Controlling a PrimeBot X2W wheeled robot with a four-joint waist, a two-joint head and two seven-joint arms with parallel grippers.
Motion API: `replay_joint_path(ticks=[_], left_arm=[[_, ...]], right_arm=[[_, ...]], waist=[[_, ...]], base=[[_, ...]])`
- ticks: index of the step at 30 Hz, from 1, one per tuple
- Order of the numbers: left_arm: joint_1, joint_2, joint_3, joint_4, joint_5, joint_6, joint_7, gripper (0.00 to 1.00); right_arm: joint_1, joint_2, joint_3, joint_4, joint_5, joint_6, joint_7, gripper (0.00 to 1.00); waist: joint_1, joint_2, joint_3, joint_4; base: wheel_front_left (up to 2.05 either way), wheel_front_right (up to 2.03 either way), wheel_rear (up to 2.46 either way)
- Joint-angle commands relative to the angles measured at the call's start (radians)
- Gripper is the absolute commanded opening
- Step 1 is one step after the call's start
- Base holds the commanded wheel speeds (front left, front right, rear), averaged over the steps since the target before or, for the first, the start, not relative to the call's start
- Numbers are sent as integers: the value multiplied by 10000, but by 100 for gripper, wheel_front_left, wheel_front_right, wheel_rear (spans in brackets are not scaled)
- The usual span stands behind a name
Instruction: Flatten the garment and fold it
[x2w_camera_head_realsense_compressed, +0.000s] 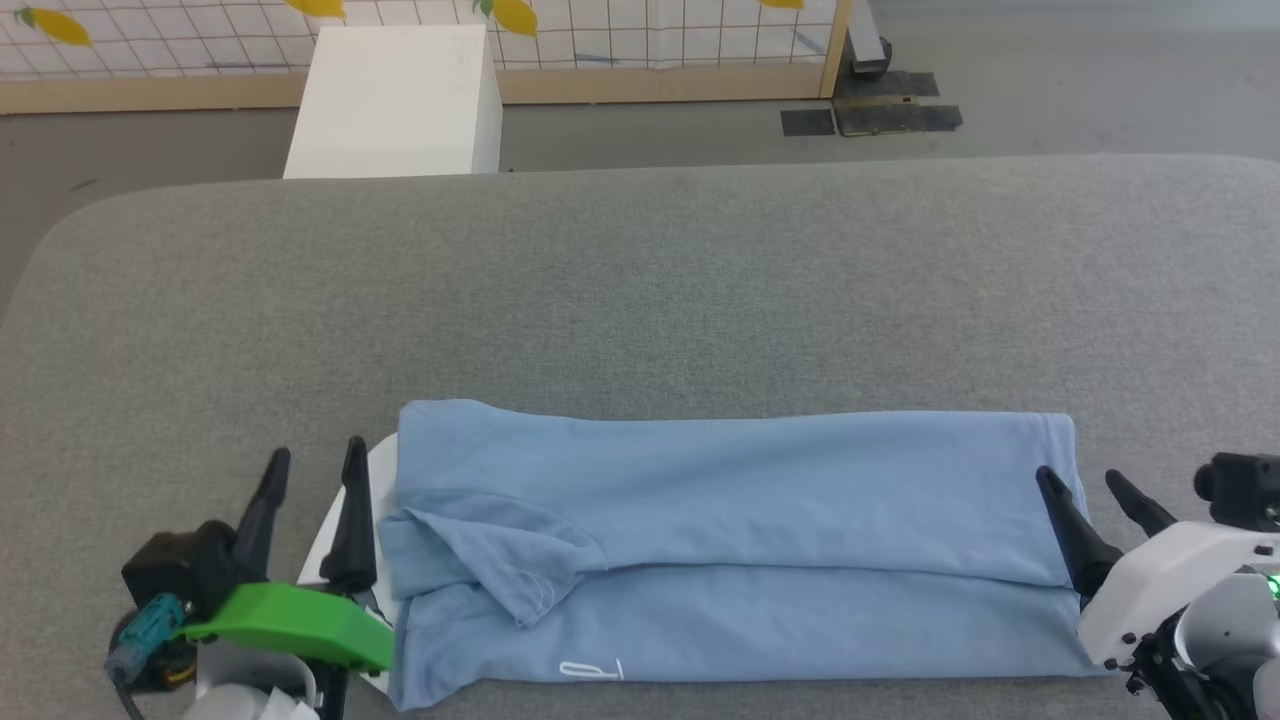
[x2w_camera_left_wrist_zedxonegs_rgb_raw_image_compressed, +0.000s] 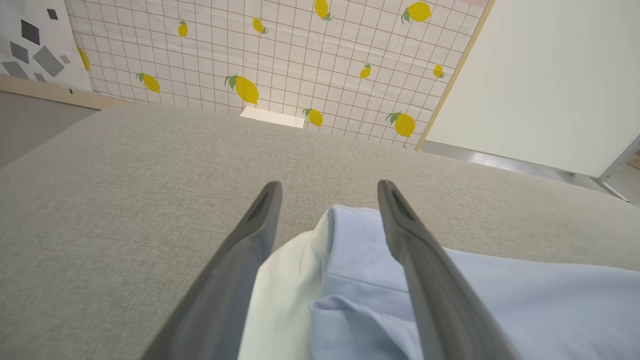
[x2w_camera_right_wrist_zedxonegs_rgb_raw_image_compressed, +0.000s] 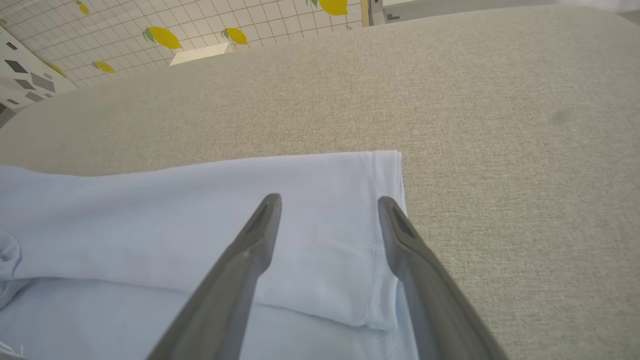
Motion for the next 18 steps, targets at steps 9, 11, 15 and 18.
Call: replay_joint_path(ticks=[9,11,15,18], left_arm=[[-564,-1372,1620,-234,2629,-243,-115,100],[-551,-1650,1878,-149,3005,-435,-116,100],[-589,-2096,2345,23,3528,-830,-116,100],[-615,-2360,2581,178,3826,-1153,-117,100]], right_arm=[[-81,991,-1360,641,-407,-15,-938,100],[-241,1060,-1686,1001,-524,-15,-837,100],[-676,1095,-2084,2015,-441,-15,-197,100],[-1015,1098,-2100,2757,-363,-15,429,100]], waist=[[1,0,-213,137],[1,0,-228,121],[1,0,-218,90],[1,0,-213,91]], base=[[0,0,0],[0,0,0],[0,0,0],[0,0,0]])
